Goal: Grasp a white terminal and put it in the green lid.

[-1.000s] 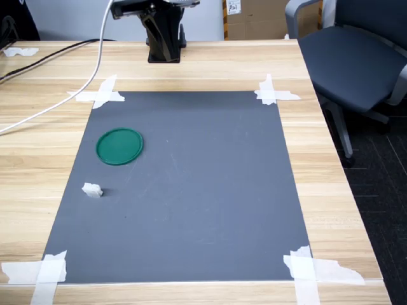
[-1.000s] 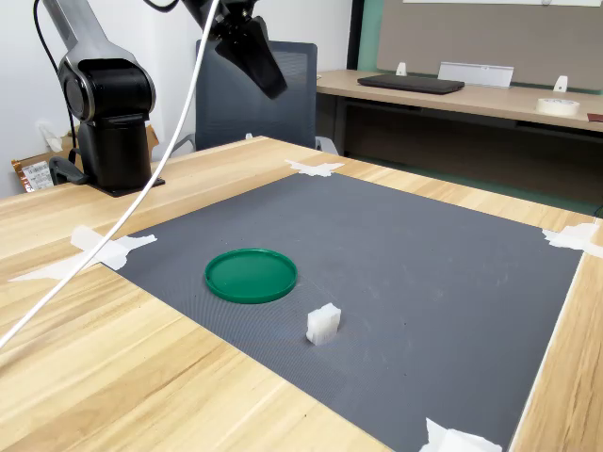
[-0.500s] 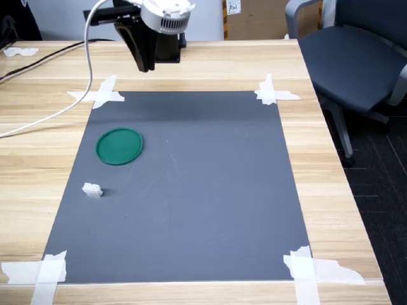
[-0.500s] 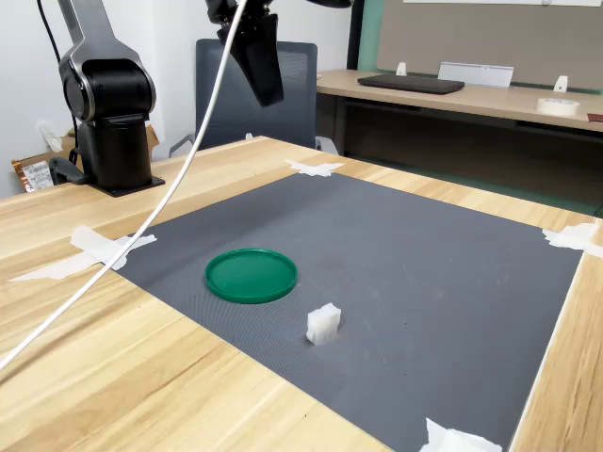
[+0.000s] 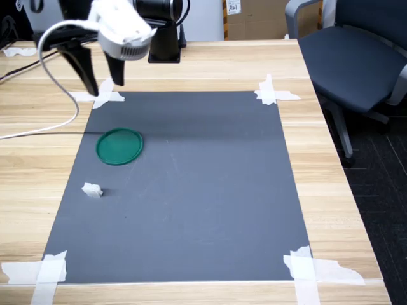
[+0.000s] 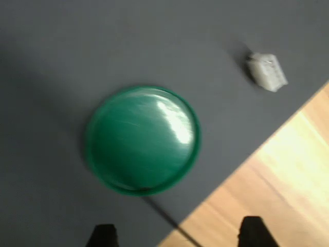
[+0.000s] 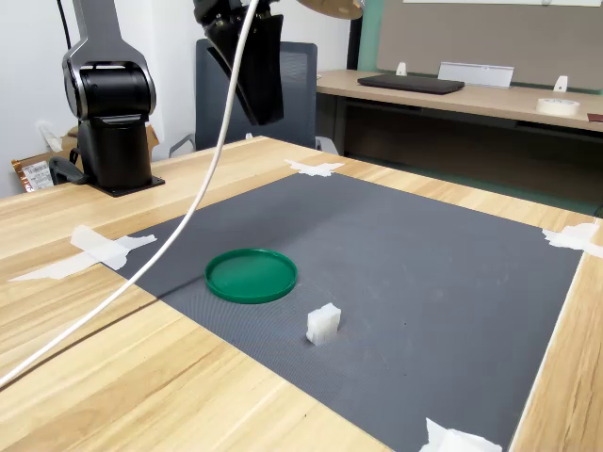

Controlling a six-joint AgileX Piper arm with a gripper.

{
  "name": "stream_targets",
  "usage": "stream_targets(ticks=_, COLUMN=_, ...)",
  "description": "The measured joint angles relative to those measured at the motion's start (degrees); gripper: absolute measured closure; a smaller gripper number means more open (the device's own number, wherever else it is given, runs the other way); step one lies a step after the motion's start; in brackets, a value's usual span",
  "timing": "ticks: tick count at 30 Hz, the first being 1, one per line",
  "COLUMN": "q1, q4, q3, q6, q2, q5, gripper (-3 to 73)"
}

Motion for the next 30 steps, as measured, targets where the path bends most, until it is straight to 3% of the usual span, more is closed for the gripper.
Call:
stream_targets(ticks=8, q1=-7.5, q4=5.4, q3=-11.1, q6=-7.7, q2=9.3, q5=1.0, gripper=22.8)
stream_targets(ticks=13, q1=-11.0, q4=6.9, q3=-19.1, q6=-8.9, q2=15.9, q5=4.2, gripper=22.8)
stream_targets(ticks=20, q1=-12.3, q4=6.5, q3=-26.7, q6=-9.3, q2=23.3, q5=6.7, gripper=22.8)
stream_targets(ticks=30, q1=-4.8, q4=1.6, q3=-27.6, q6=-5.9, q2=27.4, q5=8.0, gripper=22.8)
